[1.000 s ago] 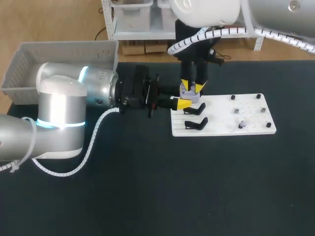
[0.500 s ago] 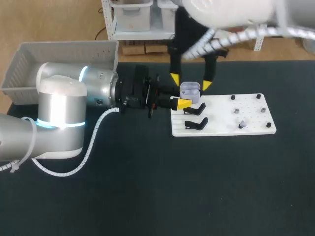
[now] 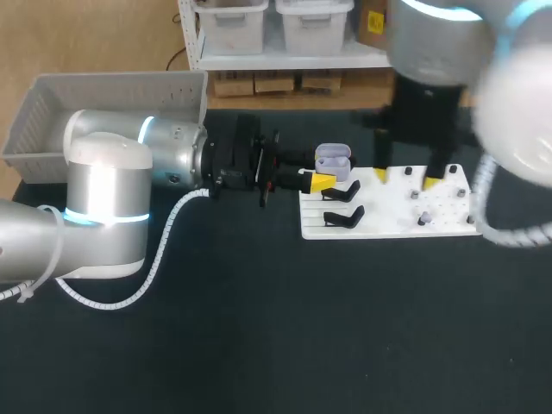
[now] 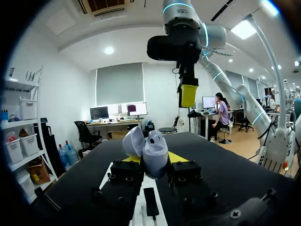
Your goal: Pick up each earbud case from the left stands, insert the matching earbuds, close the lid, and place the case in the box.
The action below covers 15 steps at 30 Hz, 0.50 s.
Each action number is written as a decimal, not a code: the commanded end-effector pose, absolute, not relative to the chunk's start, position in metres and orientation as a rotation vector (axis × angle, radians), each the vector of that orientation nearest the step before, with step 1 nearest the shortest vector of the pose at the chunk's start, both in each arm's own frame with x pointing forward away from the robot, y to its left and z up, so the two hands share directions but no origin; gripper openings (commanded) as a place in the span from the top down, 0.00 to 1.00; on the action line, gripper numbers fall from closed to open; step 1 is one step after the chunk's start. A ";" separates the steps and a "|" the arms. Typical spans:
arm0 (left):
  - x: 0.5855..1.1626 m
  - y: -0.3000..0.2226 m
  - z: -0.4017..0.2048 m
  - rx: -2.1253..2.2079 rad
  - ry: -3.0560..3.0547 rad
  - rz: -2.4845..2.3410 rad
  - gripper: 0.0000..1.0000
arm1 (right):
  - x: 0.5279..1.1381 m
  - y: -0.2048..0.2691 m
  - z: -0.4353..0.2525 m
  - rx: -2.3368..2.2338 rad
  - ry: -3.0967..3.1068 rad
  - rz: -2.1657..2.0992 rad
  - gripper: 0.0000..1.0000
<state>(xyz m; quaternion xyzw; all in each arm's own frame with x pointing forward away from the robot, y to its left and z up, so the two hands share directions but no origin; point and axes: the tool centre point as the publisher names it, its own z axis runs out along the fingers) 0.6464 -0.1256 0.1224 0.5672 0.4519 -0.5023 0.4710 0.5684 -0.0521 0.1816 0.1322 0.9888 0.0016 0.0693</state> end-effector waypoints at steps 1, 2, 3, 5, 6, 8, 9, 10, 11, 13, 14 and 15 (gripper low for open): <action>0.645 -0.125 0.121 1.385 1.105 -1.225 1.00 | 0.567 -0.085 0.168 0.328 2.796 0.403 0.54; 0.645 -0.125 0.121 1.385 1.105 -1.225 1.00 | 0.569 -0.088 0.166 0.322 2.794 0.405 0.55; 0.645 -0.125 0.121 1.385 1.105 -1.225 1.00 | 0.572 -0.092 0.162 0.317 2.805 0.411 0.56; 0.645 -0.125 0.121 1.385 1.105 -1.225 1.00 | 0.578 -0.098 0.152 0.316 2.818 0.414 0.54; 0.645 -0.125 0.121 1.385 1.105 -1.225 1.00 | 0.581 -0.102 0.145 0.323 2.834 0.417 0.53; 0.645 -0.125 0.121 1.385 1.105 -1.225 1.00 | 0.584 -0.106 0.132 0.324 2.853 0.423 0.53; 0.645 -0.125 0.121 1.385 1.105 -1.225 1.00 | 0.585 -0.107 0.125 0.330 2.863 0.420 0.53; 0.645 -0.125 0.121 1.385 1.105 -1.225 1.00 | 0.586 -0.108 0.120 0.329 2.874 0.431 0.53; 0.645 -0.125 0.121 1.385 1.105 -1.225 1.00 | 0.587 -0.108 0.114 0.333 2.878 0.428 0.52; 0.645 -0.125 0.121 1.385 1.105 -1.225 1.00 | 0.589 -0.108 0.106 0.331 2.895 0.436 0.53; 0.645 -0.125 0.121 1.385 1.105 -1.225 1.00 | 0.590 -0.106 0.103 0.330 2.897 0.448 0.53; 0.645 -0.125 0.121 1.385 1.105 -1.225 1.00 | 0.592 -0.104 0.099 0.323 2.899 0.438 0.52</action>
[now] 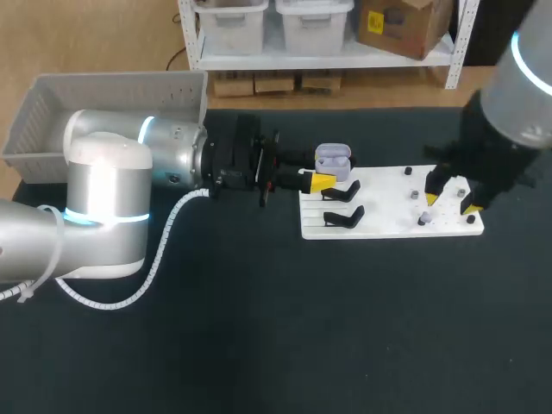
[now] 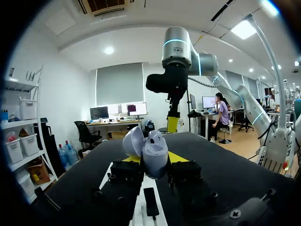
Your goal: Pick up each earbud case from the left stands, insert the matching earbuds, close the lid, and place the case in the box.
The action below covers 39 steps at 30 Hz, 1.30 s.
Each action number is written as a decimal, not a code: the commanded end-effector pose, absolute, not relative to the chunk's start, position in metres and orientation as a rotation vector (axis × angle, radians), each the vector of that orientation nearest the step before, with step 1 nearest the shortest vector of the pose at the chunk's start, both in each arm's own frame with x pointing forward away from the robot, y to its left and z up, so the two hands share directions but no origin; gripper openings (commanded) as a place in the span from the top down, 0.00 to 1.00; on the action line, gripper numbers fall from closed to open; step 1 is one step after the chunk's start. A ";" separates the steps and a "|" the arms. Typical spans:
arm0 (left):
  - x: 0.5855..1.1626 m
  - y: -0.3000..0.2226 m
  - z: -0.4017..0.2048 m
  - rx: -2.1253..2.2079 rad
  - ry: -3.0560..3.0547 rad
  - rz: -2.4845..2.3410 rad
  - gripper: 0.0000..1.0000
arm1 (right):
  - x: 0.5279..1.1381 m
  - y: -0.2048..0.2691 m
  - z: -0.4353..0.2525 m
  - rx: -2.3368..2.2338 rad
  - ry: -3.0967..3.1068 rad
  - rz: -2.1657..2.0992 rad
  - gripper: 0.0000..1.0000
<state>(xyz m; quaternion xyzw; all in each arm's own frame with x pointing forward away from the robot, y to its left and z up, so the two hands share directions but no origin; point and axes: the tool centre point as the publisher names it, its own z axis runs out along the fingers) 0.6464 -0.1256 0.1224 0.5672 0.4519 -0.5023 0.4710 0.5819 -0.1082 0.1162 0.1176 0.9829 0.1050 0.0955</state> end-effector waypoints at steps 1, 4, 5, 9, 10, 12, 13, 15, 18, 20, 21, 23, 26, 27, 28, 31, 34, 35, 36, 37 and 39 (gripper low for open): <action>0.645 -0.125 0.121 1.385 1.105 -1.225 1.00 | 0.593 -0.103 0.097 0.318 2.902 0.439 0.52; 0.645 -0.125 0.121 1.385 1.105 -1.225 1.00 | 0.597 -0.101 0.089 0.314 2.909 0.443 0.49; 0.645 -0.125 0.121 1.385 1.105 -1.225 1.00 | 0.598 -0.101 0.086 0.316 2.910 0.443 0.47; 0.645 -0.125 0.121 1.385 1.105 -1.225 1.00 | 0.601 -0.101 0.073 0.333 2.919 0.430 0.48; 0.645 -0.125 0.121 1.385 1.105 -1.225 1.00 | 0.602 -0.101 0.070 0.335 2.920 0.428 0.47; 0.645 -0.125 0.121 1.385 1.105 -1.225 1.00 | 0.603 -0.098 0.064 0.337 2.931 0.432 0.48; 0.645 -0.125 0.121 1.385 1.105 -1.225 1.00 | 0.604 -0.097 0.061 0.333 2.933 0.430 0.49; 0.645 -0.125 0.121 1.385 1.105 -1.225 1.00 | 0.605 -0.094 0.056 0.328 2.937 0.430 0.50; 0.645 -0.125 0.121 1.385 1.105 -1.225 1.00 | 0.610 -0.095 0.050 0.337 2.942 0.428 0.51; 0.645 -0.125 0.121 1.385 1.105 -1.225 1.00 | 0.612 -0.097 0.047 0.354 2.941 0.421 0.51; 0.645 -0.125 0.121 1.385 1.105 -1.225 1.00 | 0.613 -0.098 0.044 0.364 2.945 0.403 0.51; 0.645 -0.125 0.121 1.385 1.105 -1.225 1.00 | 0.616 -0.101 0.039 0.382 2.950 0.400 0.51; 0.645 -0.125 0.121 1.385 1.105 -1.225 1.00 | 0.619 -0.106 0.032 0.412 2.949 0.392 0.51; 0.645 -0.125 0.121 1.385 1.105 -1.225 1.00 | 0.620 -0.108 0.031 0.422 2.947 0.391 0.51; 0.645 -0.125 0.121 1.385 1.105 -1.225 1.00 | 0.621 -0.110 0.030 0.428 2.944 0.390 0.51; 0.645 -0.125 0.121 1.385 1.105 -1.225 1.00 | 0.625 -0.112 0.027 0.442 2.937 0.369 0.51; 0.645 -0.125 0.121 1.385 1.105 -1.225 1.00 | 0.628 -0.115 0.025 0.462 2.929 0.367 0.52; 0.645 -0.125 0.121 1.385 1.105 -1.225 1.00 | 0.629 -0.116 0.024 0.467 2.927 0.365 0.52; 0.645 -0.125 0.121 1.385 1.105 -1.225 1.00 | 0.630 -0.116 0.024 0.468 2.927 0.364 0.52; 0.645 -0.125 0.121 1.385 1.105 -1.225 1.00 | 0.630 -0.116 0.023 0.470 2.927 0.369 0.53; 0.645 -0.125 0.121 1.385 1.105 -1.225 1.00 | 0.632 -0.115 0.022 0.464 2.930 0.370 0.53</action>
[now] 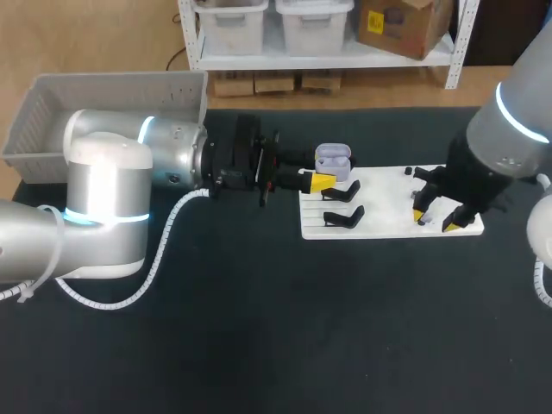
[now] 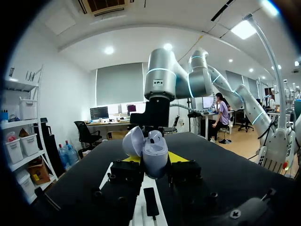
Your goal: Pick up each earbud case from the left stands, insert the matching earbuds, close the lid, and place the case in the box.
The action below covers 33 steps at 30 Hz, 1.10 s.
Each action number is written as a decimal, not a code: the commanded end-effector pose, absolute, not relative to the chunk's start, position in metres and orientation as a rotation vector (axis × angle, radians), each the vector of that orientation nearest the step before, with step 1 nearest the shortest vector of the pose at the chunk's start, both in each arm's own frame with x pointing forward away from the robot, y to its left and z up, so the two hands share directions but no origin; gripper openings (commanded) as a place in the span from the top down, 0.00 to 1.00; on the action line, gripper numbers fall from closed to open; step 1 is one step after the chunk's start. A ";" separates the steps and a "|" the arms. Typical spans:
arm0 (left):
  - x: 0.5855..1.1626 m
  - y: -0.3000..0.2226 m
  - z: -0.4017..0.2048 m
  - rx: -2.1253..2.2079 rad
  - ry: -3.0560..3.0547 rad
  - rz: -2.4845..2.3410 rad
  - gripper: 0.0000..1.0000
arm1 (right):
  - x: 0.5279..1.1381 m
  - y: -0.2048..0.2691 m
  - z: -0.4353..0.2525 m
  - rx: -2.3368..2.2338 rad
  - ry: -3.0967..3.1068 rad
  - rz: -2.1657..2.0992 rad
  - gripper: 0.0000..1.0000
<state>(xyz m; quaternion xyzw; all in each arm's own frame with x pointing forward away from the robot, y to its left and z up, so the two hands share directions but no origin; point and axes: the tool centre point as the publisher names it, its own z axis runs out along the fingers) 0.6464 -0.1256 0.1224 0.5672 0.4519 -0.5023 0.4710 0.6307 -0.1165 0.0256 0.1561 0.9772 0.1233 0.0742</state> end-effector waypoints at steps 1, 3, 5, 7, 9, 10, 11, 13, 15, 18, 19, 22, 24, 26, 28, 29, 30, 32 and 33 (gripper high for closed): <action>0.645 -0.125 0.121 1.385 1.105 -1.225 1.00 | 0.633 -0.114 0.021 0.462 2.931 0.370 0.53; 0.645 -0.125 0.121 1.385 1.105 -1.225 1.00 | 0.635 -0.114 0.020 0.459 2.934 0.370 0.54; 0.645 -0.125 0.121 1.385 1.105 -1.225 1.00 | 0.635 -0.114 0.020 0.459 2.936 0.373 0.55; 0.645 -0.125 0.121 1.385 1.105 -1.225 1.00 | 0.637 -0.113 0.019 0.457 2.937 0.375 0.55; 0.645 -0.125 0.121 1.385 1.105 -1.225 1.00 | 0.639 -0.112 0.018 0.452 2.937 0.383 0.56; 0.645 -0.125 0.121 1.385 1.105 -1.225 1.00 | 0.639 -0.112 0.018 0.451 2.937 0.381 0.57; 0.645 -0.125 0.121 1.385 1.105 -1.225 1.00 | 0.640 -0.112 0.018 0.451 2.937 0.382 0.58; 0.645 -0.125 0.121 1.385 1.105 -1.225 1.00 | 0.643 -0.112 0.017 0.451 2.938 0.384 0.58; 0.645 -0.125 0.121 1.385 1.105 -1.225 1.00 | 0.644 -0.113 0.017 0.452 2.937 0.383 0.59; 0.645 -0.125 0.121 1.385 1.105 -1.225 1.00 | 0.646 -0.115 0.016 0.457 2.939 0.380 0.61; 0.645 -0.125 0.121 1.385 1.105 -1.225 1.00 | 0.646 -0.116 0.016 0.460 2.939 0.382 0.62; 0.645 -0.125 0.121 1.385 1.105 -1.225 1.00 | 0.646 -0.117 0.015 0.463 2.940 0.385 0.64; 0.645 -0.125 0.121 1.385 1.105 -1.225 1.00 | 0.647 -0.117 0.015 0.463 2.940 0.385 0.65; 0.645 -0.125 0.121 1.385 1.105 -1.225 1.00 | 0.648 -0.117 0.015 0.462 2.941 0.385 0.65; 0.645 -0.125 0.121 1.385 1.105 -1.225 1.00 | 0.649 -0.116 0.014 0.461 2.945 0.386 0.67; 0.645 -0.125 0.121 1.385 1.105 -1.225 1.00 | 0.649 -0.116 0.013 0.460 2.946 0.386 0.68; 0.645 -0.125 0.121 1.385 1.105 -1.225 1.00 | 0.649 -0.116 0.013 0.459 2.948 0.385 0.68; 0.645 -0.125 0.121 1.385 1.105 -1.225 1.00 | 0.649 -0.116 0.013 0.459 2.950 0.387 0.68; 0.645 -0.125 0.121 1.385 1.105 -1.225 1.00 | 0.650 -0.116 0.012 0.459 2.951 0.387 0.68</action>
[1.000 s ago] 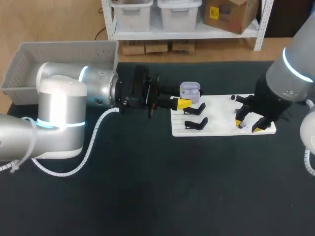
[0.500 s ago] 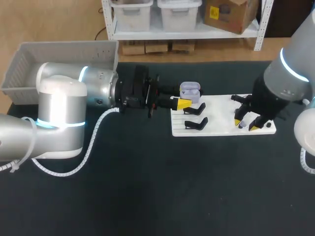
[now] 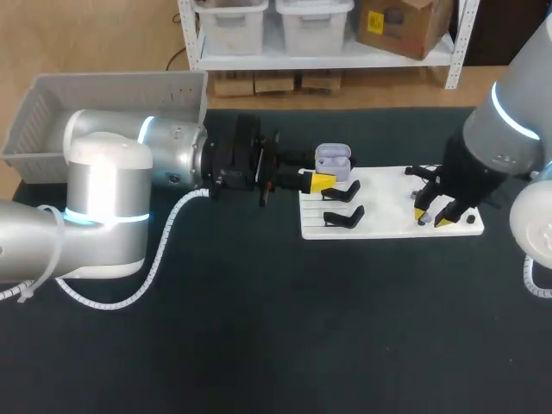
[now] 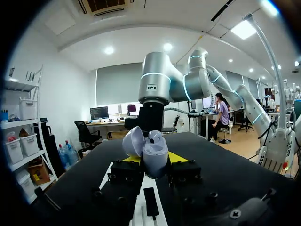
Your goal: Pick up each earbud case from the left stands, insert the matching earbuds, close the lid, and place the case in the box.
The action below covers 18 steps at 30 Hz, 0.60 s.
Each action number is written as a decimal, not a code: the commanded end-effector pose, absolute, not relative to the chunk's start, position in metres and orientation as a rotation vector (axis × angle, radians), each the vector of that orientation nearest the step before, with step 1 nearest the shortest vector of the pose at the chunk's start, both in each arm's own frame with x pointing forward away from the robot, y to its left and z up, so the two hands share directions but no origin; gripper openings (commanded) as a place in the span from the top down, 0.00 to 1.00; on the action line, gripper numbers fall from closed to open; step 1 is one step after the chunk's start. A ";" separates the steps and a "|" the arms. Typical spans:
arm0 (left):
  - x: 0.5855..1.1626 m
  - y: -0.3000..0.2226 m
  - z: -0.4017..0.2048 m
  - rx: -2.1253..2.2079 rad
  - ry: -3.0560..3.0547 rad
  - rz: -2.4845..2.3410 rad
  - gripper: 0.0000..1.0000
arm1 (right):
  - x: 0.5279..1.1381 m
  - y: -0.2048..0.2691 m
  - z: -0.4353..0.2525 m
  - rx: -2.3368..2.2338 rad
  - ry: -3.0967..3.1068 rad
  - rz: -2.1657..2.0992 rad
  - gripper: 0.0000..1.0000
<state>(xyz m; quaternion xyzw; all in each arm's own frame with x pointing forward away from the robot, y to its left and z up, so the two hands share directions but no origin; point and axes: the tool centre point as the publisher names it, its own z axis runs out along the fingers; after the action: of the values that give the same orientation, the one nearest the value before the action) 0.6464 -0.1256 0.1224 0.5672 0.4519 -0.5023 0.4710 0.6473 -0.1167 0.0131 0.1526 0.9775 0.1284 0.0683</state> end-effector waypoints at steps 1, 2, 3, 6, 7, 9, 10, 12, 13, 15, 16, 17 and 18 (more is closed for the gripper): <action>0.645 -0.125 0.121 1.385 1.105 -1.225 1.00 | 0.650 -0.115 0.012 0.457 2.952 0.386 0.69; 0.645 -0.125 0.121 1.385 1.105 -1.225 1.00 | 0.650 -0.115 0.012 0.457 2.953 0.387 0.69; 0.645 -0.125 0.121 1.385 1.105 -1.225 1.00 | 0.650 -0.115 0.012 0.457 2.954 0.387 0.70; 0.645 -0.125 0.121 1.385 1.105 -1.225 1.00 | 0.650 -0.114 0.012 0.455 2.954 0.387 0.82; 0.645 -0.125 0.121 1.385 1.105 -1.225 1.00 | 0.650 -0.114 0.012 0.455 2.953 0.387 0.85; 0.645 -0.125 0.121 1.385 1.105 -1.225 1.00 | 0.650 -0.114 0.012 0.455 2.953 0.386 1.00; 0.645 -0.125 0.121 1.385 1.105 -1.225 1.00 | 0.650 -0.114 0.012 0.455 2.954 0.385 1.00; 0.645 -0.125 0.121 1.385 1.105 -1.225 1.00 | 0.650 -0.114 0.012 0.455 2.954 0.386 1.00; 0.645 -0.125 0.121 1.385 1.105 -1.225 1.00 | 0.649 -0.114 0.013 0.455 2.955 0.387 1.00; 0.645 -0.125 0.121 1.385 1.105 -1.225 1.00 | 0.645 -0.114 0.018 0.455 2.954 0.389 1.00; 0.645 -0.125 0.121 1.385 1.105 -1.225 1.00 | 0.644 -0.114 0.021 0.456 2.954 0.391 1.00; 0.645 -0.125 0.121 1.385 1.105 -1.225 1.00 | 0.642 -0.114 0.025 0.456 2.953 0.393 1.00; 0.645 -0.125 0.121 1.385 1.105 -1.225 1.00 | 0.640 -0.115 0.031 0.458 2.949 0.398 1.00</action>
<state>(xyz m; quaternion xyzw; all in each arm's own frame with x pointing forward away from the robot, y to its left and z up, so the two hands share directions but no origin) 0.6464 -0.1256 0.1224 0.5672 0.4519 -0.5023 0.4710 0.6482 -0.1119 0.0173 0.1511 0.9776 0.1318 0.0634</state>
